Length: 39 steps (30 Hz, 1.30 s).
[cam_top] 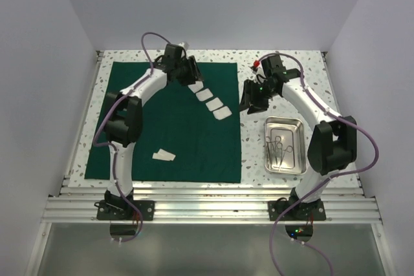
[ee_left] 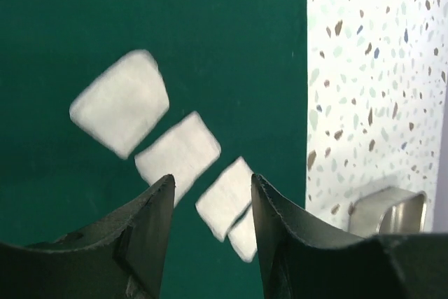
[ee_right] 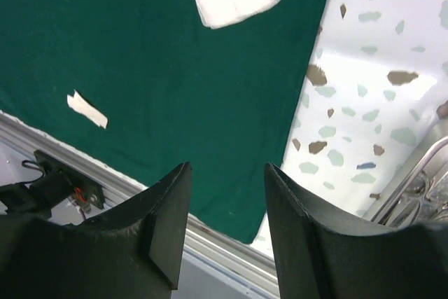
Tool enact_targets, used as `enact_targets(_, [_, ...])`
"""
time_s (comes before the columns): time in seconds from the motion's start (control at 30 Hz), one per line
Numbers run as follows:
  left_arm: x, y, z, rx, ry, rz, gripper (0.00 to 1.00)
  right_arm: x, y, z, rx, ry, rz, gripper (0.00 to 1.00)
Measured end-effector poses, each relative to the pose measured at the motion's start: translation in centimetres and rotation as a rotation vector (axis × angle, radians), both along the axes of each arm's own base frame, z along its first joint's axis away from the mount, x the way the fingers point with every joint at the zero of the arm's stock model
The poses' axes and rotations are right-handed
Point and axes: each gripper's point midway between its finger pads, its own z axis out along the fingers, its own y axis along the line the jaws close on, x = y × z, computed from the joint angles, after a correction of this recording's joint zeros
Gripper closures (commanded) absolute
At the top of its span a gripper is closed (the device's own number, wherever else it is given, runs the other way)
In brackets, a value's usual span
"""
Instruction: Prepare the surgical pack
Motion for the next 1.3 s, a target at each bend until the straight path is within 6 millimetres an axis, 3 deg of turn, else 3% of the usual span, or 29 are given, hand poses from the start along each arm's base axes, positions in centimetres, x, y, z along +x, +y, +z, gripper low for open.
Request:
enact_targets(0.2, [4.4, 0.5, -1.3, 0.099, -0.158, -0.157, 0.47, -2.6, -0.6, -0.5, -0.004, 0.034, 0.003, 0.5])
enact_targets(0.4, [6.7, 3.1, -2.9, 0.18, -0.272, -0.313, 0.46, -5.4, -1.6, -0.8, -0.028, 0.08, 0.006, 0.5])
enact_targets(0.6, [7.1, 4.4, -3.9, 0.151, -0.352, -0.481, 0.48, -6.9, -2.2, -0.9, -0.047, 0.098, 0.003, 0.5])
enact_targets(0.83, [6.5, 3.6, -5.8, 0.098, -0.364, -0.575, 0.52, -7.6, -2.6, -1.6, -0.065, 0.123, -0.001, 0.5])
enact_targets(1.0, [6.2, 3.5, -7.9, 0.176, -0.387, -0.566, 0.51, -8.0, -2.7, -2.1, -0.068, 0.138, -0.001, 0.5])
enact_targets(1.3, [8.0, 2.6, -7.3, 0.3, -0.506, -0.534, 0.51, -8.5, -2.9, -2.7, -0.074, 0.158, 0.0, 0.5])
